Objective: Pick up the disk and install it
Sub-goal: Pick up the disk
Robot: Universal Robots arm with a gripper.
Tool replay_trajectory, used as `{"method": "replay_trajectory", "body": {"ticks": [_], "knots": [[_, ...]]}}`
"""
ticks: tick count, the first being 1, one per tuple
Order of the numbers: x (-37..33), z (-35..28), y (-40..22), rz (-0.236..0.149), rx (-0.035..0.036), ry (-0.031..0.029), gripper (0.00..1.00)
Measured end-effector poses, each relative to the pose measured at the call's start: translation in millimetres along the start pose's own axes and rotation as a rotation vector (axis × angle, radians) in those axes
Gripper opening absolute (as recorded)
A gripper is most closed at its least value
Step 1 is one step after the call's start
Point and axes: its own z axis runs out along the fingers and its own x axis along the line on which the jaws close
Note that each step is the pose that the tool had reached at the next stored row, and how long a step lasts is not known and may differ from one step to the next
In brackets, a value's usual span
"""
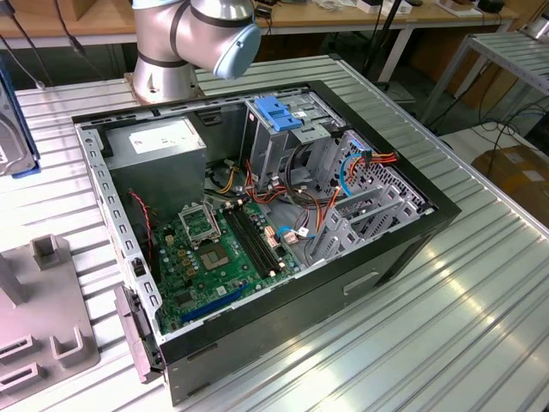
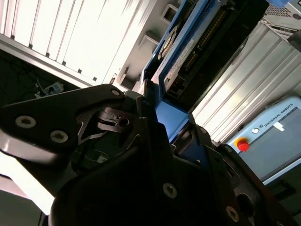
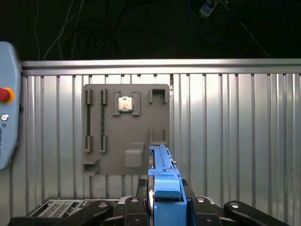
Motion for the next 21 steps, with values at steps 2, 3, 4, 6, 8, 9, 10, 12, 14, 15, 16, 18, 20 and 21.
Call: {"method": "replay_trajectory", "body": {"ticks": [2, 3, 4, 6, 8, 9, 10, 12, 14, 15, 16, 18, 20, 21], "knots": [[0.0, -1.5, -7.1, 0.000, 0.0001, 0.0011, 0.37], [-0.1, -2.2, -10.7, 0.000, -0.0001, 0.0018, 0.37], [-0.1, -2.5, -12.7, 0.000, 0.0001, 0.0023, 0.37], [-0.1, -3.0, -17.3, 0.000, 0.0000, 0.0032, 0.37], [-0.2, -3.7, -22.1, 0.000, 0.0001, 0.0055, 0.37], [-0.2, -4.0, -24.1, 0.000, 0.0002, 0.0067, 0.37], [-0.2, -4.2, -25.9, 0.000, 0.0001, 0.0072, 0.37], [-0.3, -4.6, -31.3, 0.000, 0.0002, 0.0084, 0.37], [-0.3, -4.8, -39.6, 0.000, 0.0002, 0.0109, 0.37], [-0.4, -4.9, -41.8, 0.000, 0.0002, 0.0117, 0.37], [-0.4, -4.9, -44.0, 0.000, 0.0002, 0.0125, 0.37], [-0.5, -5.0, -48.9, 0.000, 0.0002, 0.0144, 0.37], [-0.5, -5.1, -53.7, 0.000, 0.0003, 0.0157, 0.37], [-0.5, -5.2, -56.0, 0.000, 0.0003, 0.0163, 0.37]]}}
